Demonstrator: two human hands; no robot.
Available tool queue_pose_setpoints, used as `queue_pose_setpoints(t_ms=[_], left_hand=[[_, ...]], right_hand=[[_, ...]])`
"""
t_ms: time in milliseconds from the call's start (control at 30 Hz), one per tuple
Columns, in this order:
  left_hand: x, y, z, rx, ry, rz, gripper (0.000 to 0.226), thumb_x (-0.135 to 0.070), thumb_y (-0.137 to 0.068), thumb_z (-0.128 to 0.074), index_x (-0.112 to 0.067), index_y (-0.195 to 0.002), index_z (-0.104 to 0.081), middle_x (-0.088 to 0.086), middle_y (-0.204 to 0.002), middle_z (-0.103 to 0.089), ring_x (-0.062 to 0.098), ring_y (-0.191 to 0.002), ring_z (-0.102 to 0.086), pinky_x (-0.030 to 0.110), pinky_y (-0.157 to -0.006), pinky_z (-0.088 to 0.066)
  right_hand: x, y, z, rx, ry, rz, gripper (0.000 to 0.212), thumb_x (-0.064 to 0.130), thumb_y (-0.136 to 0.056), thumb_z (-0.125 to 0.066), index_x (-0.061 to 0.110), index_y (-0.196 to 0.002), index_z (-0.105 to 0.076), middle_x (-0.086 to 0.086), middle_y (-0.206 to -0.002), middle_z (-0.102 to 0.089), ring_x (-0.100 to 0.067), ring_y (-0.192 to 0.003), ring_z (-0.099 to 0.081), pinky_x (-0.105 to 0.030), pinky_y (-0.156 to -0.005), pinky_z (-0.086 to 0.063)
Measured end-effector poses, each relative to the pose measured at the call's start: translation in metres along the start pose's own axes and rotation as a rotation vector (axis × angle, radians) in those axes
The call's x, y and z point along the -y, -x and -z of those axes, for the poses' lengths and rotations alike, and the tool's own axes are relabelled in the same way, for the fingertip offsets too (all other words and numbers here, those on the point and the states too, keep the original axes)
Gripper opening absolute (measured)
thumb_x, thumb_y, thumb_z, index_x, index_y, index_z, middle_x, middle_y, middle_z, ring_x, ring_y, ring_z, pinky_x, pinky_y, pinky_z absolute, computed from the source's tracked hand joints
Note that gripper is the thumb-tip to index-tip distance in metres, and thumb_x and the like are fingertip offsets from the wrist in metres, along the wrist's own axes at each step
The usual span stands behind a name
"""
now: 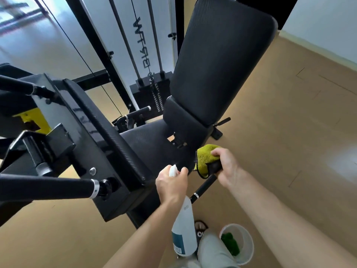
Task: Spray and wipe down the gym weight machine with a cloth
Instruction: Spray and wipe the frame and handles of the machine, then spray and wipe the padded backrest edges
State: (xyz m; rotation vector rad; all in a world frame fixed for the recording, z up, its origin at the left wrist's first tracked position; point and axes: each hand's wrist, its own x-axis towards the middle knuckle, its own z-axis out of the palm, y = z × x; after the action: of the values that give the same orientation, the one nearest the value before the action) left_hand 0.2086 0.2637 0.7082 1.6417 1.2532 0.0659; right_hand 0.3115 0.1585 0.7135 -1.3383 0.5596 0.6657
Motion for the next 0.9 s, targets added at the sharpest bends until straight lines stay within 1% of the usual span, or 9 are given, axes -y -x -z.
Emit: queue_pose_setpoints(t_ms=[67, 167, 267, 333, 433, 567, 700, 767, 900], left_hand=[[-0.011, -0.003, -0.006, 0.006, 0.028, -0.005, 0.032, -0.022, -0.088, -0.073, -0.002, -0.073, -0.053, 0.004, -0.07, -0.053, 0.017, -0.063, -0.047, 0.031, -0.058, -0.043], [-0.03, -0.008, -0.017, -0.009, 0.078, -0.015, 0.031, -0.022, -0.089, -0.074, 0.003, -0.083, -0.058, 0.006, -0.075, -0.056, 0.018, -0.067, -0.05, 0.034, -0.061, -0.047], [-0.058, -0.017, -0.026, -0.028, 0.119, -0.031, 0.029, -0.021, -0.091, -0.073, 0.0, -0.077, -0.056, 0.005, -0.075, -0.058, 0.017, -0.066, -0.05, 0.031, -0.059, -0.045], [-0.08, -0.026, -0.033, -0.027, 0.139, -0.062, 0.027, -0.022, -0.092, -0.071, -0.004, -0.076, -0.06, 0.005, -0.076, -0.061, 0.017, -0.067, -0.053, 0.032, -0.061, -0.048], [-0.119, -0.041, -0.042, -0.006, 0.14, -0.121, 0.029, -0.022, -0.087, -0.072, 0.003, -0.079, -0.061, 0.006, -0.071, -0.059, 0.019, -0.064, -0.052, 0.039, -0.06, -0.05], [-0.179, -0.065, -0.06, 0.073, 0.08, -0.225, 0.022, -0.019, -0.082, -0.077, -0.002, -0.076, -0.063, 0.007, -0.069, -0.062, 0.018, -0.059, -0.055, 0.034, -0.057, -0.053], [-0.225, -0.086, -0.072, 0.038, 0.072, -0.248, 0.03, -0.021, -0.086, -0.076, -0.008, -0.065, -0.058, 0.012, -0.075, -0.062, 0.02, -0.061, -0.057, 0.029, -0.053, -0.051], [-0.248, -0.094, -0.075, 0.006, 0.088, -0.252, 0.033, -0.021, -0.087, -0.075, -0.009, -0.064, -0.056, 0.018, -0.074, -0.062, 0.019, -0.057, -0.056, 0.027, -0.05, -0.05], [-0.277, -0.104, -0.077, 0.067, 0.109, -0.251, 0.032, -0.03, -0.084, -0.081, -0.018, -0.065, -0.059, 0.008, -0.066, -0.062, 0.019, -0.056, -0.057, 0.031, -0.057, -0.051]], right_hand=[[0.011, -0.006, -0.002, -0.034, 0.008, 0.016, 0.024, -0.001, -0.079, -0.047, 0.004, -0.073, -0.069, -0.02, -0.07, -0.059, -0.03, -0.052, -0.056, -0.036, -0.054, -0.053], [0.03, -0.016, -0.006, -0.045, 0.058, 0.042, 0.02, -0.001, -0.08, -0.049, 0.003, -0.084, -0.068, -0.019, -0.071, -0.06, -0.028, -0.049, -0.058, -0.035, -0.052, -0.053], [0.052, -0.03, -0.01, -0.041, 0.132, 0.066, 0.022, -0.003, -0.082, -0.048, 0.001, -0.088, -0.068, -0.018, -0.071, -0.062, -0.028, -0.051, -0.059, -0.03, -0.047, -0.053], [0.063, -0.042, -0.011, 0.011, 0.205, 0.071, 0.023, -0.003, -0.079, -0.048, -0.003, -0.092, -0.068, -0.019, -0.074, -0.065, -0.029, -0.057, -0.063, -0.033, -0.054, -0.056], [0.078, -0.062, -0.017, 0.058, 0.326, 0.029, 0.024, -0.003, -0.083, -0.051, 0.0, -0.1, -0.067, -0.016, -0.081, -0.071, -0.026, -0.064, -0.071, -0.042, -0.066, -0.062], [0.111, -0.087, -0.024, 0.158, 0.359, -0.035, 0.022, -0.003, -0.077, -0.049, -0.006, -0.095, -0.062, -0.018, -0.072, -0.063, -0.026, -0.052, -0.063, -0.042, -0.055, -0.054], [0.142, -0.106, -0.02, 0.215, 0.404, -0.086, 0.018, -0.004, -0.09, -0.048, 0.0, -0.092, -0.066, -0.016, -0.075, -0.066, -0.024, -0.061, -0.065, -0.031, -0.05, -0.056], [0.16, -0.115, -0.021, 0.268, 0.414, -0.096, 0.019, -0.002, -0.092, -0.05, 0.004, -0.087, -0.068, -0.016, -0.077, -0.067, -0.023, -0.064, -0.067, -0.032, -0.055, -0.059], [0.19, -0.133, -0.028, 0.34, 0.435, -0.055, 0.02, 0.007, -0.091, -0.059, 0.009, -0.109, -0.066, -0.018, -0.1, -0.071, -0.028, -0.089, -0.071, -0.036, -0.068, -0.061]])
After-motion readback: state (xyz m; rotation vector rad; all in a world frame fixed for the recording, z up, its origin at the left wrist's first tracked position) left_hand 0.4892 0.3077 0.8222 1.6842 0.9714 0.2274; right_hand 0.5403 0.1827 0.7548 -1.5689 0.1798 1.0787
